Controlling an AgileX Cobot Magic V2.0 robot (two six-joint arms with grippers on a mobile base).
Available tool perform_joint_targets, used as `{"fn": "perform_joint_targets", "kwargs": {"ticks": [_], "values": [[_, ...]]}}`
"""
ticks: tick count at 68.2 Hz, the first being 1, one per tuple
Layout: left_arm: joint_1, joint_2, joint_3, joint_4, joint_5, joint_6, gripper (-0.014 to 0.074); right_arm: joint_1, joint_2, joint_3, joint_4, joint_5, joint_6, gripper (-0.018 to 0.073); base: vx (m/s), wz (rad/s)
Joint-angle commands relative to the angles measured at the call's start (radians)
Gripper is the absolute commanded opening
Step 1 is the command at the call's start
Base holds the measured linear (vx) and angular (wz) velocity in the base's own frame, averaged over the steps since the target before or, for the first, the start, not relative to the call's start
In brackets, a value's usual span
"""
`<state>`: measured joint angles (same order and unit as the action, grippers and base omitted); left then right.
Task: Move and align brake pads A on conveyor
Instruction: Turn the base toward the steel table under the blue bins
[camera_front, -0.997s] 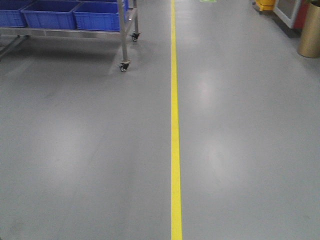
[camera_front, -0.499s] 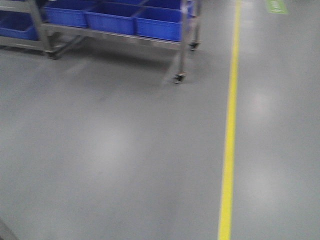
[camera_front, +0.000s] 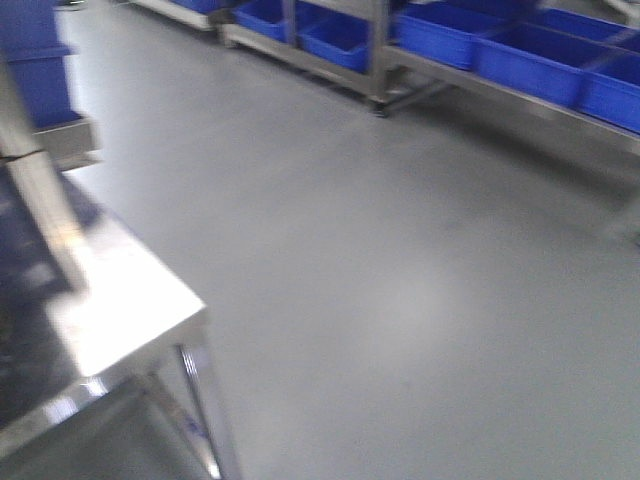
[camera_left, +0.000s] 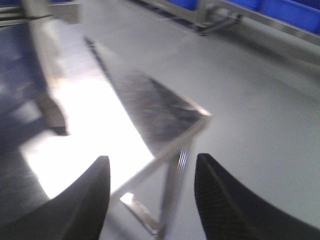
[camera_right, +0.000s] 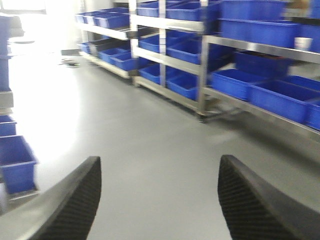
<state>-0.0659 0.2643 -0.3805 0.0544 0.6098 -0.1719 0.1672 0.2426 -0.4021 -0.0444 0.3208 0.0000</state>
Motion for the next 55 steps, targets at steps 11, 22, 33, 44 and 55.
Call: {"fn": "perform_joint_targets", "kwargs": {"ticks": [11, 22, 33, 44, 55], "values": [[-0.002, 0.007, -0.026, -0.005, -0.067, 0.000, 0.0377, -0.005, 0.014, -0.024, -0.005, -0.076, 0.000, 0.0484, 0.25, 0.99], [-0.002, 0.007, -0.026, -0.005, -0.067, 0.000, 0.0377, -0.005, 0.014, -0.024, -0.005, -0.076, 0.000, 0.0484, 0.23, 0.89], [-0.002, 0.007, -0.026, -0.005, -0.067, 0.000, 0.0377, -0.005, 0.014, -0.024, -0.005, -0.076, 0.000, 0.0484, 0.21, 0.80], [-0.002, 0.007, -0.026, -0.005, -0.067, 0.000, 0.0377, -0.005, 0.014, -0.024, -0.005, -0.076, 0.000, 0.0484, 0.18, 0.71], [-0.002, 0.007, -0.026, -0.005, -0.067, 0.000, 0.0377, -0.005, 0.014, -0.024, -0.005, -0.076, 0.000, 0.0484, 0.16, 0.64]]}}
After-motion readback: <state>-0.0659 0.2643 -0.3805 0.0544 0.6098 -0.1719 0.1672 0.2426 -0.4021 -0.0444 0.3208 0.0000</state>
